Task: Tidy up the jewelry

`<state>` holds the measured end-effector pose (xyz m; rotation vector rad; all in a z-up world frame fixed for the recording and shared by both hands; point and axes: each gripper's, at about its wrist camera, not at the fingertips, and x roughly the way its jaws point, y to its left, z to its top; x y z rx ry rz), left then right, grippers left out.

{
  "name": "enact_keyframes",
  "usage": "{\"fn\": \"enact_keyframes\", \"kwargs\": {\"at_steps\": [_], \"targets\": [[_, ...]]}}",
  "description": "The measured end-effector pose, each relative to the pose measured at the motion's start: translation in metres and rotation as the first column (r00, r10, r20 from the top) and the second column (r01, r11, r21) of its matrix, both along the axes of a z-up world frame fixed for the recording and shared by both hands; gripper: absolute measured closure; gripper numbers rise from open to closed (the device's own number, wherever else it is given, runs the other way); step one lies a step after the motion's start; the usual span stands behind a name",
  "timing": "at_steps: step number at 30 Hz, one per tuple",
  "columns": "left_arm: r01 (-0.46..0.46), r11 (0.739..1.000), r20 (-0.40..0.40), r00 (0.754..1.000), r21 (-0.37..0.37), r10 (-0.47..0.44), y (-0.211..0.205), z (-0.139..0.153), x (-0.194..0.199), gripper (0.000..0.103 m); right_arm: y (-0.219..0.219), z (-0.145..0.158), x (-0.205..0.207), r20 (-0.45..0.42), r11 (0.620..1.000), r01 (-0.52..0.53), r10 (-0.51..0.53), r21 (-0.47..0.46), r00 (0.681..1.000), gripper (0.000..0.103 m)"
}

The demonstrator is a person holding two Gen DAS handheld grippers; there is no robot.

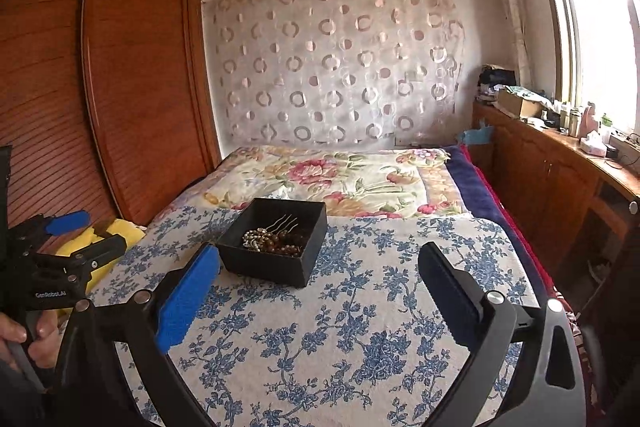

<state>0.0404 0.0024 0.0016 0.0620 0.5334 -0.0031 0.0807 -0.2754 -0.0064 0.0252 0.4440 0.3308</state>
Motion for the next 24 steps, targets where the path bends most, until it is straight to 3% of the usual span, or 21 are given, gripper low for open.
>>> {"fn": "enact_keyframes", "kwargs": {"at_steps": [24], "targets": [[-0.003, 1.0, 0.018, 1.0, -0.02, 0.003, -0.0018, 0.0033, -0.0085, 0.008, 0.0002, -0.0015, -0.0035, -0.002, 1.0, 0.001, -0.001, -0.004, 1.0, 0.003]]}}
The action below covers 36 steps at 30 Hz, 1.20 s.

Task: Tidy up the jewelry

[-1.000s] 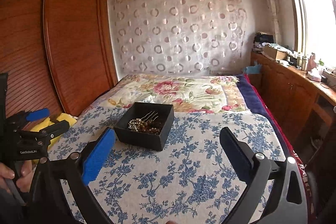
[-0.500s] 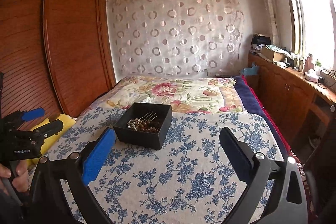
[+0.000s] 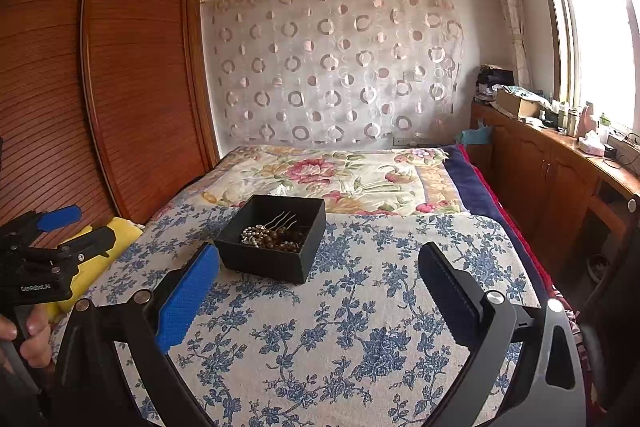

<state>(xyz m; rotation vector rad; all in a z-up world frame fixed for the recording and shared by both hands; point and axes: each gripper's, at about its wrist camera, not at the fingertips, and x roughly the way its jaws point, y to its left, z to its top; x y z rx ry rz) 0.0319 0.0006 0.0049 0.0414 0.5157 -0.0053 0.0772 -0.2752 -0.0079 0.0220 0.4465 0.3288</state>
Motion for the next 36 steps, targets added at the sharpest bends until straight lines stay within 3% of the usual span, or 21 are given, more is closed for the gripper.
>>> {"fn": "enact_keyframes", "kwargs": {"at_steps": [36], "targets": [[0.002, 1.0, 0.002, 1.0, -0.007, -0.002, -0.0019, 0.0031, -0.0022, 0.008, 0.0003, -0.001, 0.0003, 0.001, 1.0, 0.0, 0.0, 0.001, 1.0, 0.003]]}}
